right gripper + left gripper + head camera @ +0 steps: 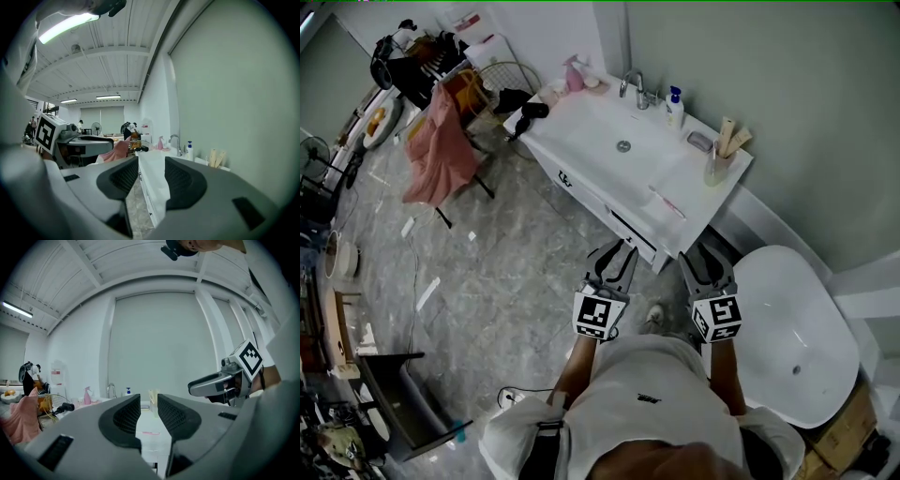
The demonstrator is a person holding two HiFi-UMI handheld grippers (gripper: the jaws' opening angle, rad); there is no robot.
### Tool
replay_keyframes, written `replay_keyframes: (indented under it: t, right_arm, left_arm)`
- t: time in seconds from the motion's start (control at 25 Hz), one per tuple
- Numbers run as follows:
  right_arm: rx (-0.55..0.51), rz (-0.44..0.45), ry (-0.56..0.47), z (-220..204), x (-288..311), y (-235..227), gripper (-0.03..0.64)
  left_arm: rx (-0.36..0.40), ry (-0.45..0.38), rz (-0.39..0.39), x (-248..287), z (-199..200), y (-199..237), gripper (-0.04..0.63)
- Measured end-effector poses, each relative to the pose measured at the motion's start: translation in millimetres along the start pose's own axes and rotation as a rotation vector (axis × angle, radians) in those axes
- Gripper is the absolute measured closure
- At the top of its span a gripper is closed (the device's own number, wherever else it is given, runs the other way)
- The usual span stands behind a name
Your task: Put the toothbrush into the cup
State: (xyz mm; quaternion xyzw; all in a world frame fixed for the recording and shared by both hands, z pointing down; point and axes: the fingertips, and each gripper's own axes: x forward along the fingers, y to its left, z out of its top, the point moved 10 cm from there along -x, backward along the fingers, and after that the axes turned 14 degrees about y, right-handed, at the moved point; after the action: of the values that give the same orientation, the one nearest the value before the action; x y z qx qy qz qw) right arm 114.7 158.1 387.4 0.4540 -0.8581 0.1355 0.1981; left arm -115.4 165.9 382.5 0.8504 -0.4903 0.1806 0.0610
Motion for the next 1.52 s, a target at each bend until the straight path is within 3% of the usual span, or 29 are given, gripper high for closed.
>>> replay_keyframes:
  t: [0.36, 0.8, 1.52]
  right_arm:
    - [-0.018, 0.065, -0.005, 11.6, 19.9, -37.6, 0.428]
    - [-0.012, 0.080, -0.038, 23.3, 41.2, -66.0, 0.428]
    - [0.002, 0.013, -0.011, 48.5, 108.4, -88.2, 0.428]
  left_arm:
    - [-0.010, 0.013, 0.063, 30.7, 14.6, -3.3, 0.493]
    - [0.008, -0.006, 0.107, 58.9, 31.7, 1.7, 0.492]
    - [0.000, 0.000, 0.035, 128.8, 27.9, 61.4, 0.492]
